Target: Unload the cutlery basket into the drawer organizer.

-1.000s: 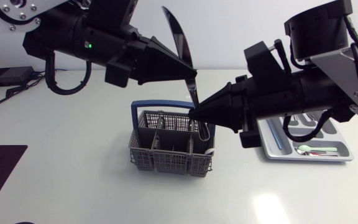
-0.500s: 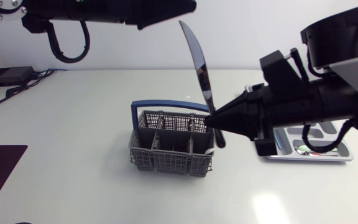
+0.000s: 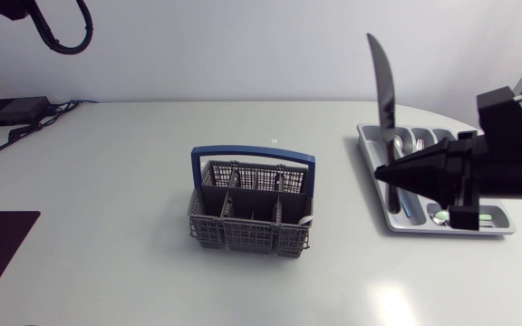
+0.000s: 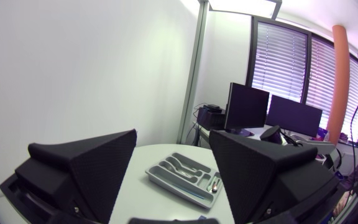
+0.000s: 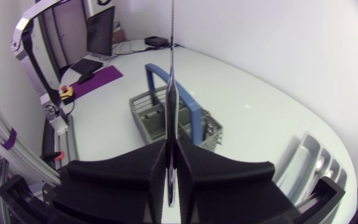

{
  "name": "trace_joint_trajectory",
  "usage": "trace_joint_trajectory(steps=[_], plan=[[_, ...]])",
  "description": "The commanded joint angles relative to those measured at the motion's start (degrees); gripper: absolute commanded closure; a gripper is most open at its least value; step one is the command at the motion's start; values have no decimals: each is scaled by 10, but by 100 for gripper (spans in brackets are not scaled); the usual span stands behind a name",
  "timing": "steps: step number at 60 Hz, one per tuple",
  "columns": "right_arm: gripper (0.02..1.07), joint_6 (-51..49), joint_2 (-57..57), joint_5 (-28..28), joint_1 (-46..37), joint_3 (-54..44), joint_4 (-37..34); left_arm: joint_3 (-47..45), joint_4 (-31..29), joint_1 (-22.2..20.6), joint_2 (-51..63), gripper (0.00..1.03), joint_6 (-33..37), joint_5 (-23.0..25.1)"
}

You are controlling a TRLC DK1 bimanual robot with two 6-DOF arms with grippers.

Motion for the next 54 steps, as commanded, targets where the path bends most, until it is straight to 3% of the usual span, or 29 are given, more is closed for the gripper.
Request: trace_joint_trajectory(steps=[1,4,7,21,26,38,54], plan=[[102,-22,6,1,-67,-9,10,14,-45,-28,-17,22,41,5],[102,-26,16,5,-111,-6,19,15,-108,-52,-18,22,114,-19],[102,-33,38,22,-151,2,30,9,-165,-86,-19,22,186,-85],[102,-30,204,131,-261,72,106,-51,-178,-139,-6,22,259,-229],[102,-23,286,179,-286,114,133,-77,-178,-177,6,22,295,-310],[102,-1,433,261,-305,186,169,-114,-174,-221,29,22,309,-357],[102,34,545,323,-315,287,167,-123,-177,-251,56,22,316,-410]])
